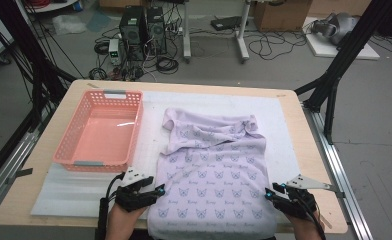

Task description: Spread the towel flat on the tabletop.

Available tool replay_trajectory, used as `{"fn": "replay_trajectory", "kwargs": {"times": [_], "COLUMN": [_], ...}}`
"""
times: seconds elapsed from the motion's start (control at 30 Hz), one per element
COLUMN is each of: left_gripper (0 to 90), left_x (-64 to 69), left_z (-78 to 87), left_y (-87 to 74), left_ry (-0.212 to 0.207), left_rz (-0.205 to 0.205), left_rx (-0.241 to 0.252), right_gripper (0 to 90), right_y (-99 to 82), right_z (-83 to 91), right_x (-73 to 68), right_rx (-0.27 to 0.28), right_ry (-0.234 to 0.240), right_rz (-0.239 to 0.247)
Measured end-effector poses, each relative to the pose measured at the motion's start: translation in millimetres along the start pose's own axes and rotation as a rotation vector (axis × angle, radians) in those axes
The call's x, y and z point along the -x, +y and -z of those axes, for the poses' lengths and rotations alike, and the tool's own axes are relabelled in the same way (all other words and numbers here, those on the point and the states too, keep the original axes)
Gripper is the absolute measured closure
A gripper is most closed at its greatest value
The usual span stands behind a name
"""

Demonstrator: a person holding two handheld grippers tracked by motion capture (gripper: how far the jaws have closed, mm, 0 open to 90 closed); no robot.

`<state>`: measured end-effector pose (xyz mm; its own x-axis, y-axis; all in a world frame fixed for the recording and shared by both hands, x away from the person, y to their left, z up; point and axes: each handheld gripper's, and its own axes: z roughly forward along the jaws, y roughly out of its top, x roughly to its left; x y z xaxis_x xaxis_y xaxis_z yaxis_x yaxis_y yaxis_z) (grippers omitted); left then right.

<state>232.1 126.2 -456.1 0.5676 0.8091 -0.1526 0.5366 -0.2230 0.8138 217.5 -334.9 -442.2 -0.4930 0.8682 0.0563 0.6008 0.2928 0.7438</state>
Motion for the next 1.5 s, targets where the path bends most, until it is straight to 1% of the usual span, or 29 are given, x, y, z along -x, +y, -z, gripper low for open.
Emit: {"fn": "replay_trajectory", "kwargs": {"times": [0.03,0.07,0.1,0.13,0.2,0.3,0.43,0.47,0.57,0.67,0.73,0.8,0.83,0.87,0.9,0.93,0.97,1.0,1.07,1.17,1.23,1.27,1.3,1.33,1.37,1.4,1.43,1.47,1.5], "left_gripper": [48.8,55.1,72.8,86.5,87.1,87.3,87.3,87.3,87.3,87.2,87.2,87.0,85.7,77.7,59.4,53.2,52.9,52.3,51.4,50.6,48.4,47.9,49.0,50.6,57.3,71.2,86.0,86.8,87.1], "left_x": [2.6,4.3,5.1,6.0,7.2,6.9,7.0,7.1,8.0,8.9,12.9,16.3,17.1,16.4,15.4,13.3,11.6,10.4,7.9,3.6,1.8,3.4,6.1,9.1,10.5,10.0,10.6,11.9,12.1], "left_z": [-0.4,0.8,2.0,2.6,4.5,9.9,21.6,26.3,36.9,47.5,52.8,55.5,55.0,52.5,50.1,47.3,44.8,41.8,32.9,15.3,4.2,0.7,0.2,0.2,1.2,2.7,3.3,4.1,6.3], "left_y": [-0.5,-1.4,-2.2,-2.6,-2.4,-5.2,-8.3,-8.6,-11.1,-15.5,-19.0,-22.6,-23.3,-22.1,-20.5,-18.0,-15.1,-11.7,-4.9,1.4,2.1,1.2,0.6,-0.4,-1.7,-1.9,-1.5,-1.1,-1.2], "left_ry": [0.013,0.020,0.006,-0.008,-0.007,-0.013,-0.027,-0.036,-0.058,-0.089,-0.107,-0.126,-0.131,-0.106,-0.093,-0.089,-0.089,-0.079,-0.068,-0.030,-0.021,-0.016,0.005,0.029,0.040,0.008,0.003,0.003,-0.009], "left_rz": [-0.021,-0.055,-0.086,-0.087,-0.080,-0.071,-0.057,-0.054,-0.051,-0.048,-0.072,-0.086,-0.092,-0.096,-0.081,-0.057,-0.045,-0.044,-0.035,-0.023,-0.009,-0.018,-0.040,-0.068,-0.102,-0.092,-0.088,-0.090,-0.091], "left_rx": [-0.001,-0.006,-0.008,-0.013,-0.022,-0.023,-0.008,-0.002,-0.001,-0.004,-0.017,-0.016,-0.012,-0.009,-0.003,0.006,0.023,0.036,0.036,0.009,-0.028,-0.026,-0.023,-0.023,-0.019,-0.021,-0.028,-0.033,-0.042], "right_gripper": [69.3,74.2,86.8,86.7,87.4,87.7,87.8,87.9,87.8,87.9,87.9,87.8,86.6,82.2,70.9,67.3,65.0,64.4,64.0,64.4,64.8,66.0,69.4,73.2,82.9,86.5,87.0,87.3,87.5], "right_y": [-1.0,-2.4,-2.9,-3.2,-3.4,-5.1,-9.5,-10.4,-16.2,-23.0,-26.3,-29.1,-30.4,-31.2,-31.0,-30.2,-28.7,-26.2,-20.3,-12.2,-8.7,-7.6,-7.2,-7.4,-7.4,-7.5,-7.4,-7.2,-7.3], "right_z": [-3.0,-4.4,-3.8,-3.2,-1.5,3.6,14.3,17.0,26.5,35.2,42.5,48.9,50.5,49.9,48.2,46.6,43.9,41.5,33.8,18.6,10.3,6.7,3.8,1.7,1.5,1.4,1.3,2.2,3.4], "right_x": [0.4,0.3,0.4,0.7,-0.1,-0.8,-2.6,-3.3,-3.5,-3.6,-6.7,-11.0,-12.7,-12.9,-13.3,-12.7,-11.3,-10.6,-10.2,-8.9,-6.8,-5.3,-4.0,-2.9,-1.8,-1.2,-1.5,-2.5,-2.7], "right_rx": [-0.014,-0.014,-0.011,-0.012,-0.018,-0.032,-0.023,-0.022,-0.017,-0.019,-0.011,-0.007,-0.012,-0.014,-0.012,-0.007,0.007,0.013,0.020,0.006,0.002,-0.002,-0.012,-0.016,-0.010,-0.010,-0.008,-0.013,-0.015], "right_ry": [0.005,0.002,0.011,0.027,0.025,0.032,0.043,0.044,0.053,0.068,0.076,0.078,0.084,0.083,0.067,0.058,0.054,0.042,0.029,-0.001,-0.022,-0.029,-0.038,-0.029,-0.018,0.013,0.009,0.012,0.019], "right_rz": [-0.004,-0.001,-0.007,-0.005,0.000,-0.005,0.004,0.002,0.026,0.027,0.037,0.041,0.035,0.037,0.024,0.014,0.002,-0.006,-0.001,-0.001,-0.013,-0.018,-0.022,-0.024,-0.030,-0.037,-0.024,-0.021,-0.017]}}
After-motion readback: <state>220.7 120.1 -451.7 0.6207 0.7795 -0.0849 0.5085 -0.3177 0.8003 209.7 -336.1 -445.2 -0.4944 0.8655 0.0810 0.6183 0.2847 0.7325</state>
